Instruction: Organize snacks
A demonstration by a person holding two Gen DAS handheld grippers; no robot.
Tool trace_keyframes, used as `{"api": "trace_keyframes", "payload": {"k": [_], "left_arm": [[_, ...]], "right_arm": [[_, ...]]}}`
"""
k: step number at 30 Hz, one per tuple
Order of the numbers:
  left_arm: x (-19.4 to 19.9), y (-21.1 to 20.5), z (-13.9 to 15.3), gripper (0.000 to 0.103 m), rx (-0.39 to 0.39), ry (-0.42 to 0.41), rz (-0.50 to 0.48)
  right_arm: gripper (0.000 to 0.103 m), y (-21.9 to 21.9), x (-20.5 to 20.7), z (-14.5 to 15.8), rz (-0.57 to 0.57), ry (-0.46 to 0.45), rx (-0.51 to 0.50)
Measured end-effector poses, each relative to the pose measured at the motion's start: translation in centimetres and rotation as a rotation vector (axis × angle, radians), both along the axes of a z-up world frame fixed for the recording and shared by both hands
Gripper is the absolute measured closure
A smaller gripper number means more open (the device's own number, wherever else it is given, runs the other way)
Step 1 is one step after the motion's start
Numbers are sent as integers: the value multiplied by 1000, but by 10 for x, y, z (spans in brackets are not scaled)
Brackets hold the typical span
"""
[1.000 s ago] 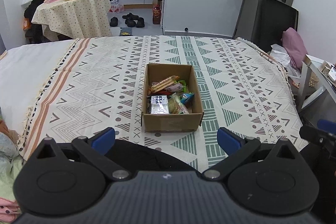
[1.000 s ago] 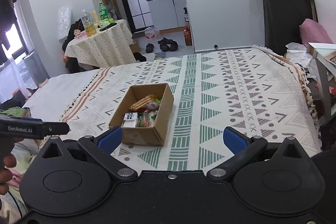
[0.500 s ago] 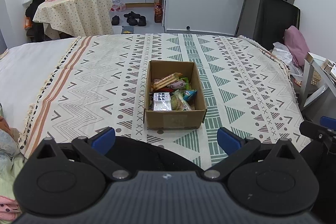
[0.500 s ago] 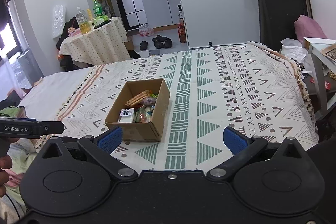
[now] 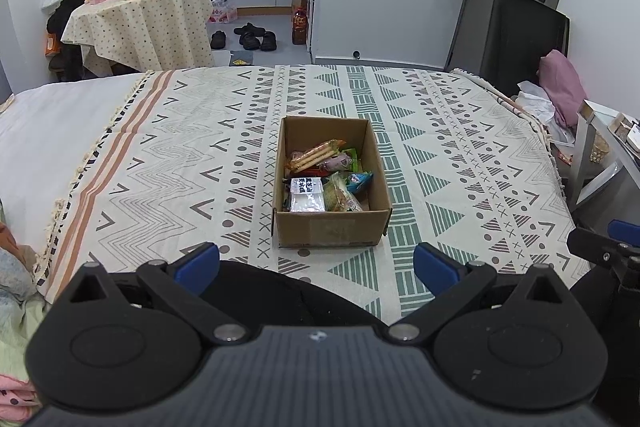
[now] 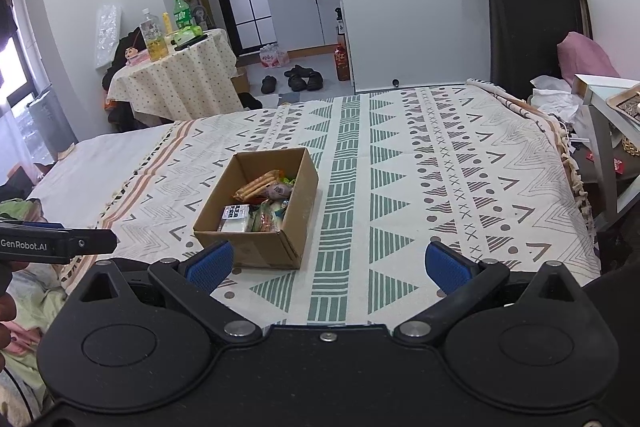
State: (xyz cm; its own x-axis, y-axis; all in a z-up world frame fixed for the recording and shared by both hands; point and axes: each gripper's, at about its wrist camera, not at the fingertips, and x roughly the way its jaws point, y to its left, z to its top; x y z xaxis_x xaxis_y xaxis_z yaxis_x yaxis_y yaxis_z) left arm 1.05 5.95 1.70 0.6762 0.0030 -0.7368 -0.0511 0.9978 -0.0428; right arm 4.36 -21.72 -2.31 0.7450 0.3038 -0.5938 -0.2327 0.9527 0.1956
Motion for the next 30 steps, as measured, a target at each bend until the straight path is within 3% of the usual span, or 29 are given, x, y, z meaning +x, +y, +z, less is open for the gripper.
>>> {"api": "trace_keyframes", "payload": {"k": [30], "left_arm": [[0,-3,3,0,2,-1,-3]], "right_arm": [[0,-1,0,2,-2,-4,-1]]}}
